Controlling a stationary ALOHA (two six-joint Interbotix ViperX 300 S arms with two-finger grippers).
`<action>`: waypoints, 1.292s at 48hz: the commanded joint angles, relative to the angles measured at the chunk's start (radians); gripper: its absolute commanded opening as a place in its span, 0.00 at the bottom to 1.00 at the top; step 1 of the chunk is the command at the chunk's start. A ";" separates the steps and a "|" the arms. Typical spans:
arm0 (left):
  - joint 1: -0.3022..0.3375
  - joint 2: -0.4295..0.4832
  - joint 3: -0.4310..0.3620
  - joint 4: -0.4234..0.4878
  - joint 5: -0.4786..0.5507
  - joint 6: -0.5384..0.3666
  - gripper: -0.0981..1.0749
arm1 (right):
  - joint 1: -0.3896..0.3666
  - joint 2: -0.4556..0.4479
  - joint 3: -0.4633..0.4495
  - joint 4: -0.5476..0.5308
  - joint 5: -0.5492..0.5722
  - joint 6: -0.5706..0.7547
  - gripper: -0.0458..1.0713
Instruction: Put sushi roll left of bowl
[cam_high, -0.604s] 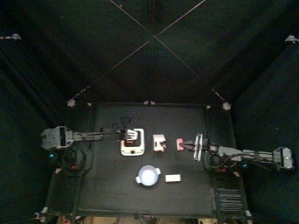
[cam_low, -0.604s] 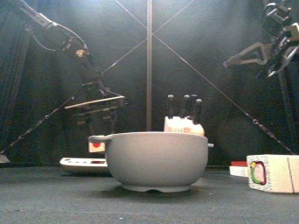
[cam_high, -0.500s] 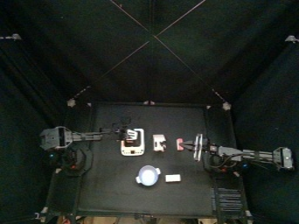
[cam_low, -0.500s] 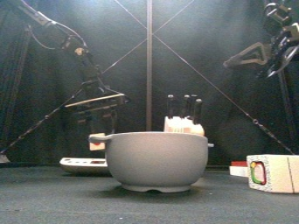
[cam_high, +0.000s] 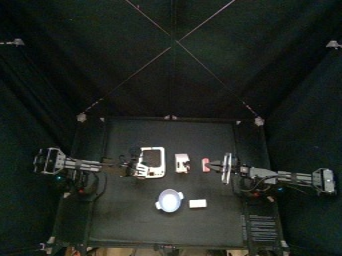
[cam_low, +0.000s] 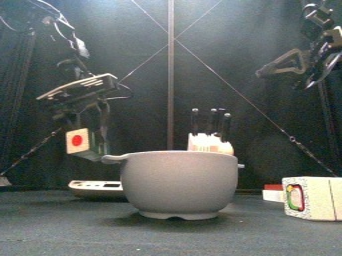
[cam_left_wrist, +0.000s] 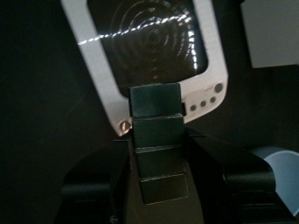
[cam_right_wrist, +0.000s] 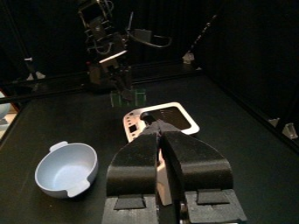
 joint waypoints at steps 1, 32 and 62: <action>-0.081 -0.020 -0.006 -0.003 0.037 -0.067 0.51 | -0.002 0.005 -0.020 0.002 -0.005 0.002 0.05; -0.457 0.166 -0.034 0.083 0.101 -0.609 0.51 | -0.002 0.008 -0.021 0.014 -0.005 0.002 0.05; -0.480 0.299 -0.117 0.041 0.100 -0.623 0.52 | -0.003 0.008 -0.017 0.006 -0.005 0.002 0.05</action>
